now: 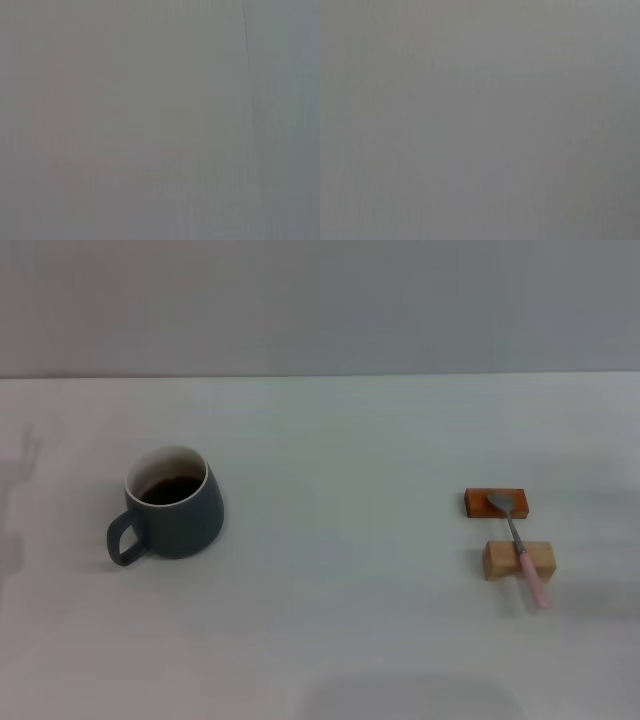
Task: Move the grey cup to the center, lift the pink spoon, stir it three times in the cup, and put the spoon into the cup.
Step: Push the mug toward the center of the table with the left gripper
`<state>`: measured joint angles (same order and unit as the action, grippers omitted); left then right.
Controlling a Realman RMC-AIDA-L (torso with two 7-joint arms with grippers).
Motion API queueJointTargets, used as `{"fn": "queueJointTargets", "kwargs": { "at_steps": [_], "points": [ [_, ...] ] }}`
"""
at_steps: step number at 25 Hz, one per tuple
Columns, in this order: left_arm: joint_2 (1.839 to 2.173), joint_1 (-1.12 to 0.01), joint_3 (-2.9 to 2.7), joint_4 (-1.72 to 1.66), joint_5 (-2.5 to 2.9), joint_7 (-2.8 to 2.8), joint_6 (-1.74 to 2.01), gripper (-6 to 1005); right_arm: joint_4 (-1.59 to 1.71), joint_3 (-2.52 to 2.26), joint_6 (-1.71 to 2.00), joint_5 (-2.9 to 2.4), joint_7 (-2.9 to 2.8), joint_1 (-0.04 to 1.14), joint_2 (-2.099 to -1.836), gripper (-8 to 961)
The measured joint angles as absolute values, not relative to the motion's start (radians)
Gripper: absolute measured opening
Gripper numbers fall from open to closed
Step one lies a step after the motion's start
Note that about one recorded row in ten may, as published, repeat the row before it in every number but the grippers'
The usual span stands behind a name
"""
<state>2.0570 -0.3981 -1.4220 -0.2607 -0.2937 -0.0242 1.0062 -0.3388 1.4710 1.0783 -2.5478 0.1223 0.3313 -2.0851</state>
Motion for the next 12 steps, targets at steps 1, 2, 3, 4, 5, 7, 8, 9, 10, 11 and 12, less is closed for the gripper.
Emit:
{"fn": "queueJointTargets", "kwargs": {
  "at_steps": [1, 2, 3, 4, 5, 7, 8, 9, 10, 11, 12],
  "points": [
    [2.057, -0.398, -1.422, -0.261, -0.294, -0.024, 1.006, 806, -0.339, 1.471, 1.078, -2.548, 0.122, 0.331, -2.085, 792],
    [2.057, -0.397, -1.422, -0.261, -0.296, -0.024, 1.006, 806, -0.339, 1.471, 1.078, -2.548, 0.122, 0.331, -2.085, 791],
    [2.057, -0.397, -1.422, -0.261, -0.296, -0.024, 1.006, 806, -0.339, 1.471, 1.078, -2.548, 0.122, 0.331, -2.085, 791],
    [2.058, -0.397, -1.421, -0.261, -0.297, -0.023, 1.007, 805, -0.34, 1.471, 1.078, -2.548, 0.122, 0.331, -2.085, 791],
    [2.058, -0.397, -1.421, -0.261, -0.299, -0.021, 1.009, 805, -0.341, 1.471, 1.078, -2.548, 0.122, 0.331, -2.085, 791],
    [2.06, -0.399, -1.422, -0.254, -0.299, -0.012, 1.013, 805, -0.343, 1.471, 1.08, -2.548, 0.123, 0.331, -2.085, 791],
    [2.06, -0.399, -1.422, -0.254, -0.299, -0.012, 1.013, 801, -0.343, 1.471, 1.081, -2.548, 0.123, 0.331, -2.085, 791],
    [2.061, -0.401, -1.423, -0.251, -0.298, -0.012, 1.013, 796, -0.343, 1.47, 1.082, -2.548, 0.123, 0.331, -2.085, 791],
    [2.061, -0.402, -1.423, -0.248, -0.297, -0.012, 1.012, 792, -0.343, 1.47, 1.083, -2.548, 0.123, 0.331, -2.085, 791],
    [2.061, -0.403, -1.423, -0.247, -0.297, -0.011, 1.011, 787, -0.344, 1.47, 1.084, -2.548, 0.123, 0.331, -2.085, 791],
    [2.062, -0.404, -1.423, -0.246, -0.298, -0.011, 1.01, 783, -0.345, 1.469, 1.084, -2.549, 0.123, 0.331, -2.085, 791]
  ]
}}
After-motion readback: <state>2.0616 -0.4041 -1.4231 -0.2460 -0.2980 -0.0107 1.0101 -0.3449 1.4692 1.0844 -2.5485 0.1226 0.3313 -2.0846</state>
